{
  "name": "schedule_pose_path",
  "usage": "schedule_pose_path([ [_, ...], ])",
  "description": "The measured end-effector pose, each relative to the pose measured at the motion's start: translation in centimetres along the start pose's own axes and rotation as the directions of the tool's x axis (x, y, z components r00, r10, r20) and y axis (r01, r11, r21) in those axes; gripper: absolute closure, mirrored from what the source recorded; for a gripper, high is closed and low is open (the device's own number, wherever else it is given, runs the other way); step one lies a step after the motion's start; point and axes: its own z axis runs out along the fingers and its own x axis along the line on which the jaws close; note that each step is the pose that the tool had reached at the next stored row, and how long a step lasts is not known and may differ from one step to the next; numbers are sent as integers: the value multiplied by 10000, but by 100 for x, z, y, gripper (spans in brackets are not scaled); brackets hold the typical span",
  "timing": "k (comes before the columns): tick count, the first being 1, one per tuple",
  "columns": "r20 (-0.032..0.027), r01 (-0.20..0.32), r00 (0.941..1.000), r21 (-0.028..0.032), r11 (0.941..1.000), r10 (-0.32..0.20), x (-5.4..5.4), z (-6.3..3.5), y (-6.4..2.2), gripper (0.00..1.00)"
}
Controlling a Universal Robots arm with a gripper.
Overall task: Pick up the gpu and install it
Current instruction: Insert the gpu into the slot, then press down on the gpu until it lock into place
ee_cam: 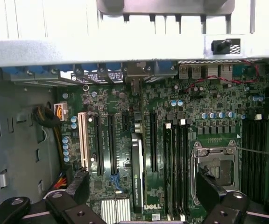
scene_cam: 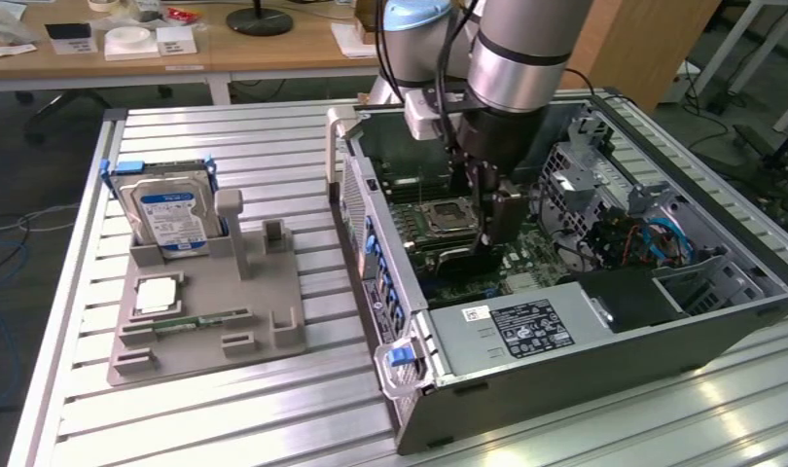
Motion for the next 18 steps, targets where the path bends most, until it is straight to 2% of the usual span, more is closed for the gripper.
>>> schedule_pose_path([
  [4, 1, -1, 10000, 1, 10000, 1, -2, 2, -35, 1],
  [18, 1, -1, 10000, 1, 10000, 1, -3, 2, -36, 3],
])
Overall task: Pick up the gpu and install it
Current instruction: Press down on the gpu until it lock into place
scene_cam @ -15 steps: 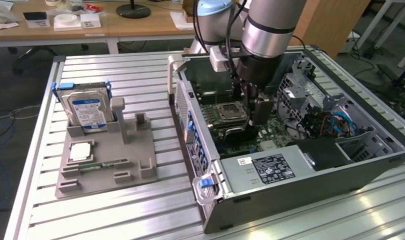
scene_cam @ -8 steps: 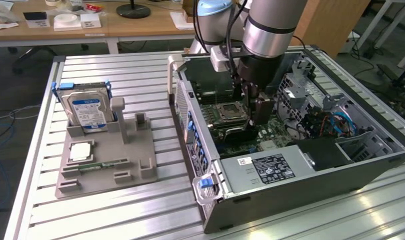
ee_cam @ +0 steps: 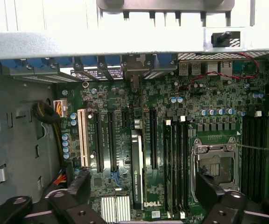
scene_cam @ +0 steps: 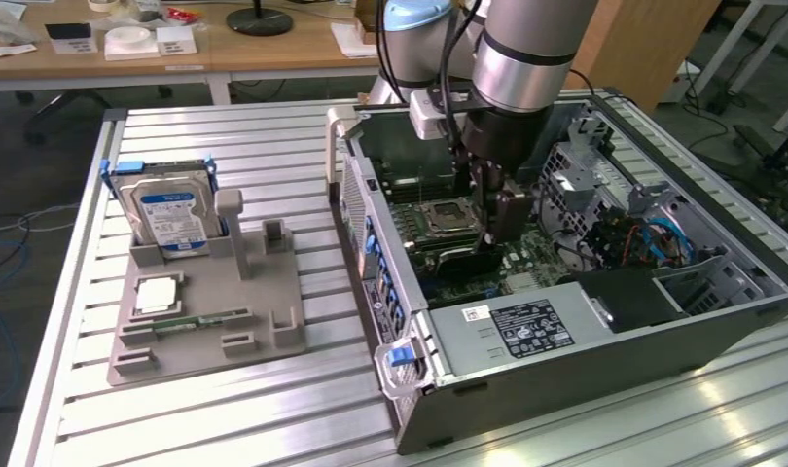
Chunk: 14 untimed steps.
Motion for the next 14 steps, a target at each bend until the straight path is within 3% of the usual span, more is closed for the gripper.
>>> schedule_pose_path([
  [4, 0, 0, 10000, 0, 10000, 0, 0, 0, 0, 21],
  [5, 0, 0, 10000, 0, 10000, 0, 0, 0, 0, 21],
  [7, 1, 0, 10000, 0, 10000, 0, 0, 0, 0, 33],
  [8, 1, 0, 10000, 0, 10000, 0, 0, 0, 0, 33],
  [11, 0, 0, 10000, 0, 10000, 0, 0, 0, 0, 50],
  [13, 0, 0, 10000, 0, 10000, 0, 0, 0, 0, 50],
  [14, 0, 0, 10000, 0, 10000, 0, 0, 0, 0, 56],
])
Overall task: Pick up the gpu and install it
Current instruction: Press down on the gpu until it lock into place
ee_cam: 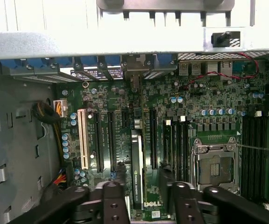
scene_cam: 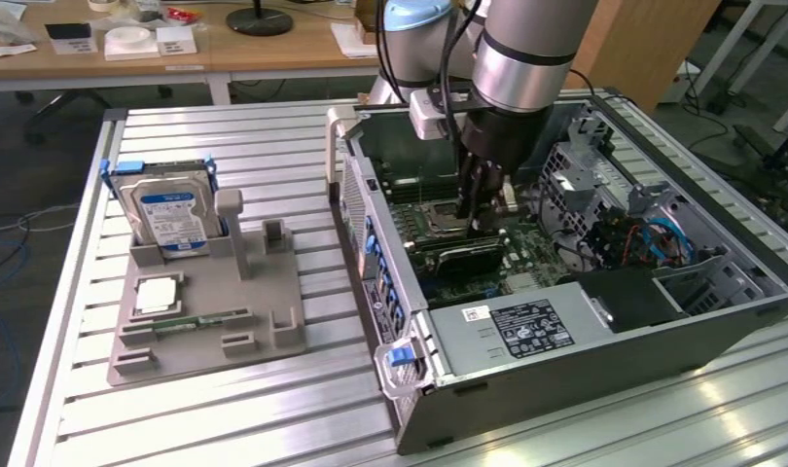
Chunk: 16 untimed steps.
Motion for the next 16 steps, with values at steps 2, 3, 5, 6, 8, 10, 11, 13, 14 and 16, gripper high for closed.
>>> schedule_pose_path([
  [2, 0, 0, 10000, 0, 10000, 0, 0, 0, 0, 68],
  [3, 0, 0, 10000, 0, 10000, 0, 0, 0, 0, 68],
  [5, 0, 0, 10000, 0, 10000, 0, 0, 0, 0, 79],
  [6, 0, 0, 10000, 0, 10000, 0, 0, 0, 0, 79],
  [8, 0, 0, 10000, 0, 10000, 0, 0, 0, 0, 85],
  [10, 0, 0, 10000, 0, 10000, 0, 0, 0, 0, 89],
  [11, 0, 0, 10000, 0, 10000, 0, 0, 0, 0, 89],
  [13, 0, 0, 10000, 0, 10000, 0, 0, 0, 0, 89],
  [14, 0, 1, 10000, 0, 10000, -1, 0, 0, 0, 89],
  [16, 1, 1, 10000, 0, 10000, -1, -7, 1, 0, 89],
])
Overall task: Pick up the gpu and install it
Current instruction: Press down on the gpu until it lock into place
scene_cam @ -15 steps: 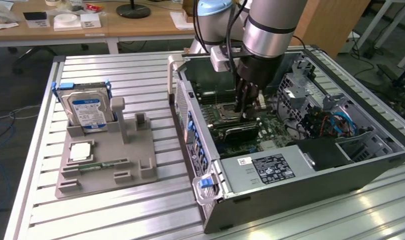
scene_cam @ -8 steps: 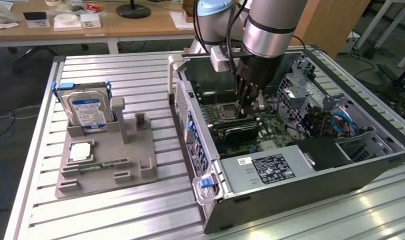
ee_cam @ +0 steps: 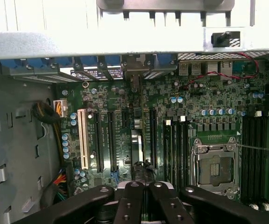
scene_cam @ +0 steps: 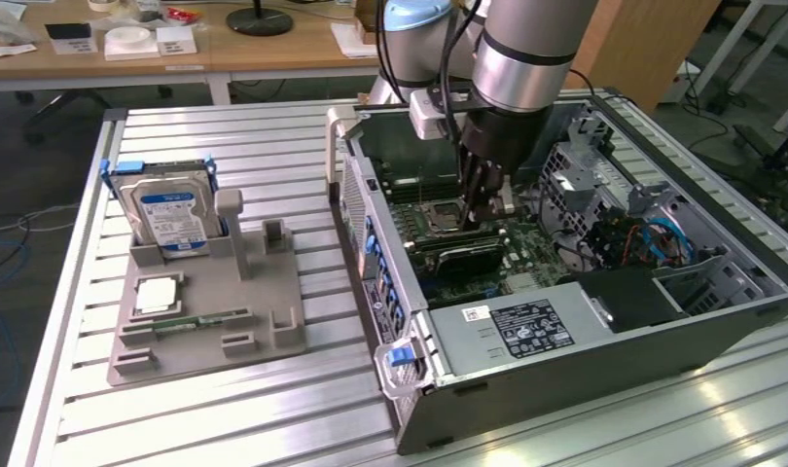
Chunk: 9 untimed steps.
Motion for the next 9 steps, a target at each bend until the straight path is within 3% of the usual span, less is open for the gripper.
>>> schedule_pose_path([
  [9, -1, -1, 10000, -1, 10000, 1, -51, 43, 5, 89],
])
